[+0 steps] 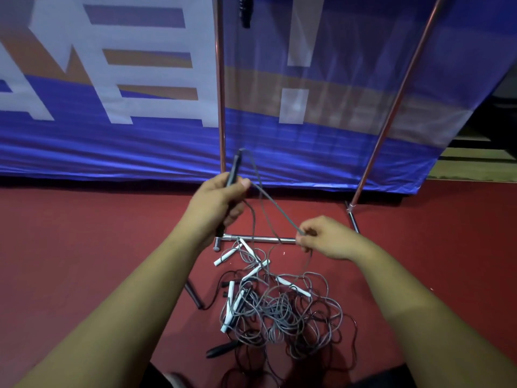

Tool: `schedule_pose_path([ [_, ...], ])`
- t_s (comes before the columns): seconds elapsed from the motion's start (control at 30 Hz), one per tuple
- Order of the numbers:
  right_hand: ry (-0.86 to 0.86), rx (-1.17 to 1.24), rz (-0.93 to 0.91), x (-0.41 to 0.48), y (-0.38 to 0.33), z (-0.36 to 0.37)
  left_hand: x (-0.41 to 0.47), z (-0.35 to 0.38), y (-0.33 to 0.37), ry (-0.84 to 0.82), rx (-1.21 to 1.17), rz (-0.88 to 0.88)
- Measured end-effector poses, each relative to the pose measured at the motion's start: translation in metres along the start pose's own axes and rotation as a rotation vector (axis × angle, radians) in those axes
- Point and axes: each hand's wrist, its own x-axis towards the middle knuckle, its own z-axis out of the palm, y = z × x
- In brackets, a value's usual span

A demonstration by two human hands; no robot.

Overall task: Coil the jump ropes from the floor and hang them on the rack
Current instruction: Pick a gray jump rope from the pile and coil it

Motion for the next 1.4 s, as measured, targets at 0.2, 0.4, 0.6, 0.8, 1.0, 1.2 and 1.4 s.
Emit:
schedule_pose_path([
  [0.2,0.110,0.283,0.122,0.001,0.012,-0.001,0.002,-0.029,-0.001,0.254,0.527,-0.006],
  [0.4,0.141,0.357,-0.206,-0.014,-0.058,-0.001,-0.013,0.001,0.001,-0.258,0.426,-0.100],
  [0.6,0.044,0.250,-0.083,-0.005,-0.025,-0.001,-0.005,0.001,-0.002,-0.056,0.206,-0.067],
  [0.8,-0.062,0.204,0.123,0.002,0.024,0.007,0.004,-0.025,-0.001,0.161,0.324,-0.029],
  [1.0,0.073,0.476,-0.186,-0.012,-0.045,-0.003,-0.002,-0.012,0.000,-0.024,0.278,-0.005],
  [1.2,0.070,0.621,-0.222,-0.010,-0.046,-0.006,-0.015,0.007,-0.004,-0.301,0.539,-0.078],
  [1.4,-0.292,0.006,0.140,-0.001,0.027,0.013,0.002,-0.008,0.006,0.068,0.019,0.040],
])
